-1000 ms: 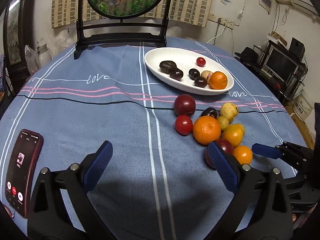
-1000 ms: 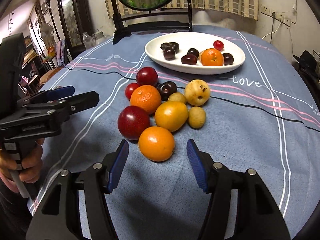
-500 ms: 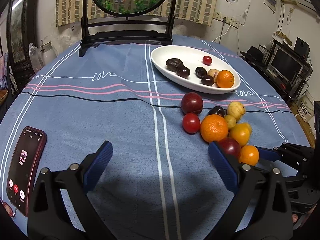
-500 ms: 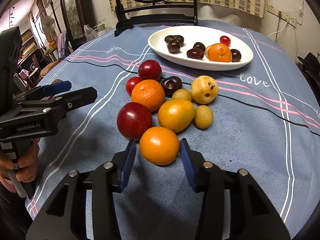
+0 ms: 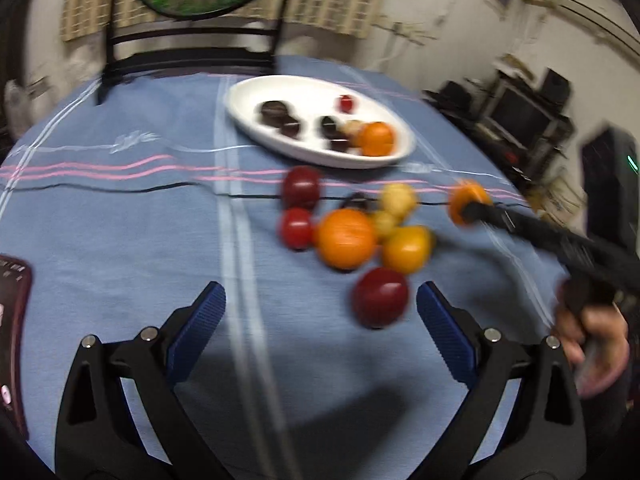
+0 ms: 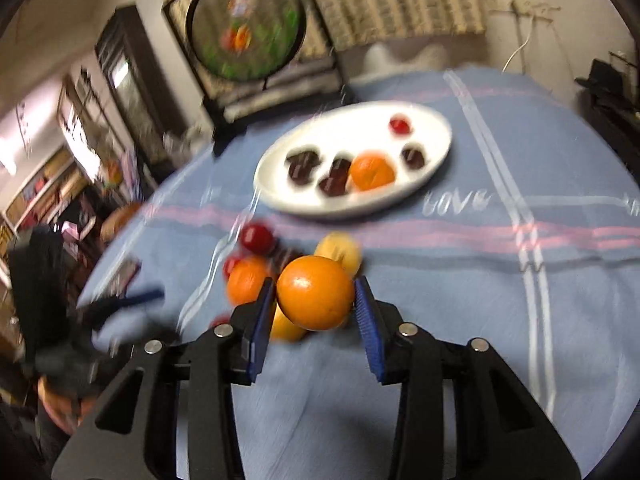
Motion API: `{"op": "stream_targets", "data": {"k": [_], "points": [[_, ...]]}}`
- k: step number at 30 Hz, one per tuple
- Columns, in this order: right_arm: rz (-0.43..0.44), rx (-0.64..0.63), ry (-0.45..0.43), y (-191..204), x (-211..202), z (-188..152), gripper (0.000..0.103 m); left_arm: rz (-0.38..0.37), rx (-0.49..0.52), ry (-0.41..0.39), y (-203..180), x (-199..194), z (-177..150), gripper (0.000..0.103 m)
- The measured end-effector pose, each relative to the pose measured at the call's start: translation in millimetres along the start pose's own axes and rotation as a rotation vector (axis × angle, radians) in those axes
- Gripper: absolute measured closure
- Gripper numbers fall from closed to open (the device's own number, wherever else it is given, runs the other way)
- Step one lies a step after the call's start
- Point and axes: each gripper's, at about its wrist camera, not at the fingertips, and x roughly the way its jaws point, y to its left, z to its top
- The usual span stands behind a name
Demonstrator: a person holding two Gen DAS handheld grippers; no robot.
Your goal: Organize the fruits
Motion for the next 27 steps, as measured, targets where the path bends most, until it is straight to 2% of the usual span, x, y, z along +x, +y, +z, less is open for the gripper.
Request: {"op": "stream_targets", "data": {"k": [2,4,6,8,11,14,16,18,23,25,27], "points": [[-0.023,0.005,-0.053,-4,-5,1,0.062,0.002,0.031,-0.004,-14,4,-1,0.005],[0.012,0.052,-0.062,-11,-9,0,0.062,0.012,0.066,0.011,-27,12,-1,0.006],[0.039,0.075,-0.066,-15,-13,-1,0.062,0.055,0.124,0.017,-42,19,-4,0.006],[0.015,0.066,-0.075,-14,-15,0,0.062,0.075,0.157,0.029,-51,25,-6,0.008],[-0.022,0.035,-0.086,-9,-17,0,0.062,0.055,0.141,0.074,-52,34,-6,0.017],[-0.111,-0.01,-0.046,-11,-17,-3,0.062,0.049,0.117,0.104,-48,40,-5,0.021],[-0.127,0.014,-0.073,-24,-29,-4,0.062,0.044,0.102,0.101,-44,40,-5,0.021],[-0.184,0.021,-0.073,-39,-39,-7,0.06,0.044,0.099,0.103,-44,41,-5,0.021],[-0.303,0.034,0.067,-65,-22,-19,0.059,0.047,0.1,0.101,-43,40,-5,0.021],[-0.36,0.0,0.067,-64,-24,-19,0.059,0.05,0.104,0.091,-45,38,-5,0.021],[-0.343,-0.03,0.036,-62,-37,-20,0.059,0.049,0.104,0.095,-44,39,-5,0.021]]}}
